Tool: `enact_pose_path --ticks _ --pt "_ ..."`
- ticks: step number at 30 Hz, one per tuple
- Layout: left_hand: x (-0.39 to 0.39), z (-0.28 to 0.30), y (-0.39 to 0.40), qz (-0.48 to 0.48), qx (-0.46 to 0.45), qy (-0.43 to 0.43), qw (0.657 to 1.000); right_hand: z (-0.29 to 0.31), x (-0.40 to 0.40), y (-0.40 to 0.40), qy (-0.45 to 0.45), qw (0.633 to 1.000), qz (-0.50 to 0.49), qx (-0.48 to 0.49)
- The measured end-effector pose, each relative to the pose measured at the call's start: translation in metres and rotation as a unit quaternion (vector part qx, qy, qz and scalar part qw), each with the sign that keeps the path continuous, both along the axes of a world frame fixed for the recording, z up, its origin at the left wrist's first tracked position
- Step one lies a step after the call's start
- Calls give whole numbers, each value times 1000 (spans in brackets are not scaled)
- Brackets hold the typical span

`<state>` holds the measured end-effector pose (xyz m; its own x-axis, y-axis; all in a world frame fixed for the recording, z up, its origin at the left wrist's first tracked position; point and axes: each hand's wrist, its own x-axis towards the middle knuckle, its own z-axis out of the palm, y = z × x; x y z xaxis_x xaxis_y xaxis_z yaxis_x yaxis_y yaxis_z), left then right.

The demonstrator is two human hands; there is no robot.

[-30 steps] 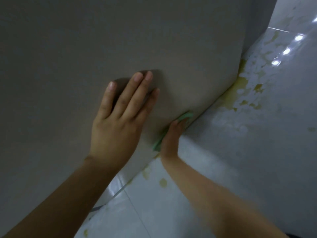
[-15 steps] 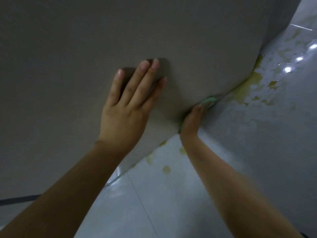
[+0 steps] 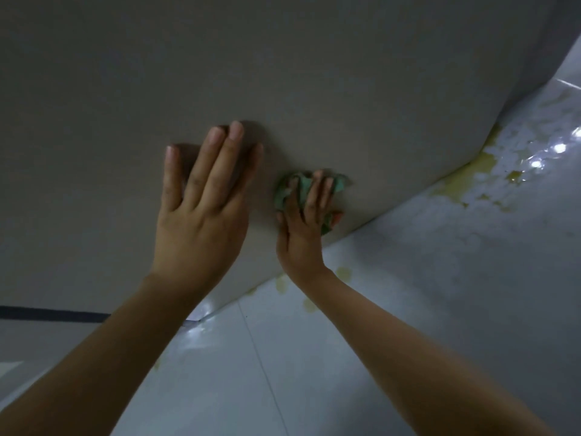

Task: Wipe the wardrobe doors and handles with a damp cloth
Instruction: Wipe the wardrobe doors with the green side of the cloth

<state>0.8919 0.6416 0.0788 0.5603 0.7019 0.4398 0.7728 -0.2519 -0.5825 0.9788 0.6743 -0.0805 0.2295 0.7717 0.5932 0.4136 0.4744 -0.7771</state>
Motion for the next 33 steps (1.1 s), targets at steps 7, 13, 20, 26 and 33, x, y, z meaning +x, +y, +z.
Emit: enact_pose_path --ticks 7,13,20,26,33 --pt "-29 1 -43 60 -74 -71 993 4 19 -11 -221 949 185 128" --pt "-52 -4 -101 87 -169 -171 967 29 26 -43 -207 935 274 90" --pt "-56 29 -169 226 -314 -631 672 114 0 -100 -103 891 428 -114" --pt "-77 45 -209 191 -245 -840 444 156 -29 -132 -151 826 513 -178" --pt "-95 34 -217 175 -190 -910 324 168 -55 -152 -187 784 558 -198"
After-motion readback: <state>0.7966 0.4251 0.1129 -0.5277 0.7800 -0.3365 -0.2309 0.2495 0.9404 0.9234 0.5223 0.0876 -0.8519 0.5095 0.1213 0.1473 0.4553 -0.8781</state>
